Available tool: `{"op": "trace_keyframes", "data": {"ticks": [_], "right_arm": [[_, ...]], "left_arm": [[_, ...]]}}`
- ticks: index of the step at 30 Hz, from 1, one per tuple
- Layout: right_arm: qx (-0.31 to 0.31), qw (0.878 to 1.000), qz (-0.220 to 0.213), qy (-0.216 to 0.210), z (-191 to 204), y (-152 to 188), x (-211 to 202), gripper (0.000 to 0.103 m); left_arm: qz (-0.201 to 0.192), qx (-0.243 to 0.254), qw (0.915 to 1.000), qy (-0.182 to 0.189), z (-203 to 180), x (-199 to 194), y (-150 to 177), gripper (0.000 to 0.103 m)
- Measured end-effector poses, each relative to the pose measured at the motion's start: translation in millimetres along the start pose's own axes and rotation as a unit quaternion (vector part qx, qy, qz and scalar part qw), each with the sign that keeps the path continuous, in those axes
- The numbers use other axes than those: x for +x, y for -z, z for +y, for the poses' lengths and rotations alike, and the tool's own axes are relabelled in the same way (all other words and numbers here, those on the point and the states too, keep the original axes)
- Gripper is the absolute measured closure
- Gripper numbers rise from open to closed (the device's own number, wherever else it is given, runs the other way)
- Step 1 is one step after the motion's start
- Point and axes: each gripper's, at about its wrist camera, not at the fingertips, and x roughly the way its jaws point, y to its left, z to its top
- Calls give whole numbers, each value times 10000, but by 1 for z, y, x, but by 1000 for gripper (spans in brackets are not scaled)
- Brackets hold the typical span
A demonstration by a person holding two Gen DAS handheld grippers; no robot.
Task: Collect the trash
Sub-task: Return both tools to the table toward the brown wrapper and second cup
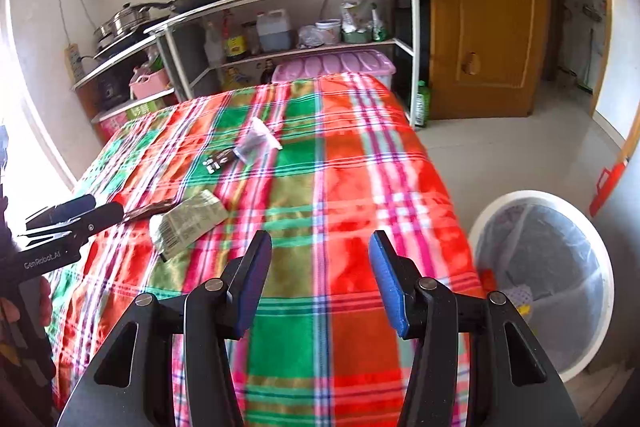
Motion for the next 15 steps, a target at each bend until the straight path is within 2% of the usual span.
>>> {"op": "trace_keyframes", "data": {"ticks": [9, 15], "right_arm": [[-309, 9993, 172, -121, 39, -7, 22, 51], [-318, 9991, 249, -131, 50, -12, 36, 51]], "left_arm": [[250, 289, 9993, -47, 17, 19, 4, 20], [515, 436, 9977, -33, 19, 38, 0, 20]]}}
